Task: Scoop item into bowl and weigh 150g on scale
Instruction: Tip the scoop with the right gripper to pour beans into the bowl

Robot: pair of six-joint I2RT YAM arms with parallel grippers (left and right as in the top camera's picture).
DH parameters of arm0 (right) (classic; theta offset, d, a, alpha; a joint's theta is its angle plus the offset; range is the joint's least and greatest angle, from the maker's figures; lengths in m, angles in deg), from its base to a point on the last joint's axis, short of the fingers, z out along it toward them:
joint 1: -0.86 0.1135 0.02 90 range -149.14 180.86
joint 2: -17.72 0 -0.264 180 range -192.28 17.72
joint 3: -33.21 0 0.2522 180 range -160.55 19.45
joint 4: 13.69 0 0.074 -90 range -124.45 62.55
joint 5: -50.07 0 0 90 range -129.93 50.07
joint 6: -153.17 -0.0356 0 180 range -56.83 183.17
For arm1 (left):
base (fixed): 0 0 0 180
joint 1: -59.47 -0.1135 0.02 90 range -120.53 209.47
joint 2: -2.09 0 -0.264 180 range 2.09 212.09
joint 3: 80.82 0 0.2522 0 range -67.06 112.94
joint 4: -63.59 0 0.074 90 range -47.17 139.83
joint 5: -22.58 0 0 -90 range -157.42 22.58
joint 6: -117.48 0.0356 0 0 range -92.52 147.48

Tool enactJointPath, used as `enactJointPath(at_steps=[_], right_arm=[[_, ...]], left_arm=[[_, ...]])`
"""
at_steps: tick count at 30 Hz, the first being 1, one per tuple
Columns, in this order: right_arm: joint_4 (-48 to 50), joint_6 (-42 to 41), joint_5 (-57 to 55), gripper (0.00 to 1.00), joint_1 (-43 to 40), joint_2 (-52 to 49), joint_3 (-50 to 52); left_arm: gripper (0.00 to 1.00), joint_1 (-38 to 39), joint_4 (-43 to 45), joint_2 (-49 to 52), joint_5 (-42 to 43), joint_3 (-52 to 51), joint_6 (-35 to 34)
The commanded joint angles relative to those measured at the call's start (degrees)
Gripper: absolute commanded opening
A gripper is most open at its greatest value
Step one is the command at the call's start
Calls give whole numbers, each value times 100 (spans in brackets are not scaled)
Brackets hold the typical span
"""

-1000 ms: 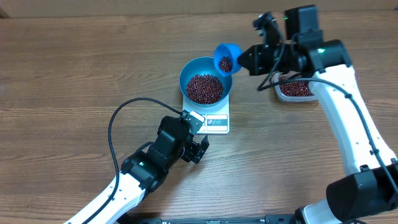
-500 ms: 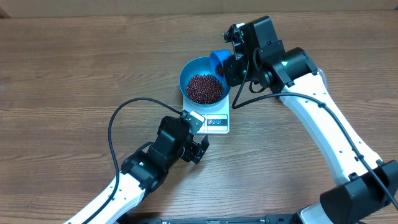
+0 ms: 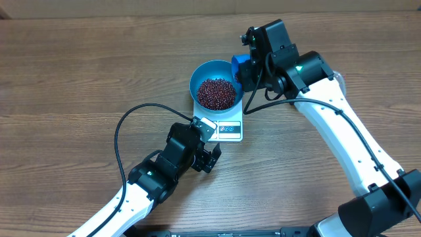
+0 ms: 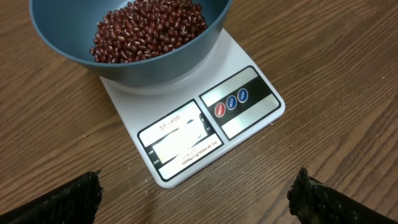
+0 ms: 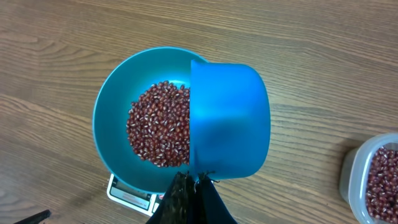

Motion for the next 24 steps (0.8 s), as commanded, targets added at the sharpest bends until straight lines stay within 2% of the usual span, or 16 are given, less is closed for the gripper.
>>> enactJointPath(at_steps=[1,7,24], right_arm=[[15,-57,-144,4,256,164,-192],[15,-59,-800,4,640,164,-192],[17,-59,-793,4,651,164,-192]], left_arm=[[100,2,4,11,-74,-35,-52],[100,2,2,11,-74,-35,-52],[100,2,2,11,-74,-35,-52]])
